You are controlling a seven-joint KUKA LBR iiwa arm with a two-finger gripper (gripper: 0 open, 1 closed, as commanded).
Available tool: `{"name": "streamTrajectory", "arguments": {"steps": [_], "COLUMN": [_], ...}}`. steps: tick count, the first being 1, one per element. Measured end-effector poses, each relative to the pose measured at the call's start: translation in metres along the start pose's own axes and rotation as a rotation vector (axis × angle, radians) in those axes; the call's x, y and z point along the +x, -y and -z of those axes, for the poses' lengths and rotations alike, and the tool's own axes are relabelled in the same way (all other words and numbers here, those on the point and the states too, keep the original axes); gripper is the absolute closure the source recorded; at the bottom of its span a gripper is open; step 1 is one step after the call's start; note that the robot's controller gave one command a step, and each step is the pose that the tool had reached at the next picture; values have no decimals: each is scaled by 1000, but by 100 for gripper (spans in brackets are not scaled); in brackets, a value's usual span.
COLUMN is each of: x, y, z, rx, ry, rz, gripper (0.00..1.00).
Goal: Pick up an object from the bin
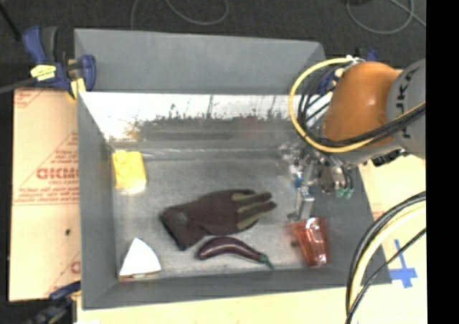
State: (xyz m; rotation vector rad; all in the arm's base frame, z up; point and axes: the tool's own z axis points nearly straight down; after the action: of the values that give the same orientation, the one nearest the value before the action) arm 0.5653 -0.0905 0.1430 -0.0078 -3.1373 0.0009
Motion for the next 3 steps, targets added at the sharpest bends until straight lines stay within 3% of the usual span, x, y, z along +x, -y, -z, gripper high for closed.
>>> {"name": "streamTrajectory", "arguments": {"steps": [1,2,3], "x": [-2,-17,-2], "y": [0,-54,-90], "z": [5,-44,-73], "rx": [1,2,2], "ry": [8,11,11], "rz": [2,23,135], "gripper": [0,0,100]}}
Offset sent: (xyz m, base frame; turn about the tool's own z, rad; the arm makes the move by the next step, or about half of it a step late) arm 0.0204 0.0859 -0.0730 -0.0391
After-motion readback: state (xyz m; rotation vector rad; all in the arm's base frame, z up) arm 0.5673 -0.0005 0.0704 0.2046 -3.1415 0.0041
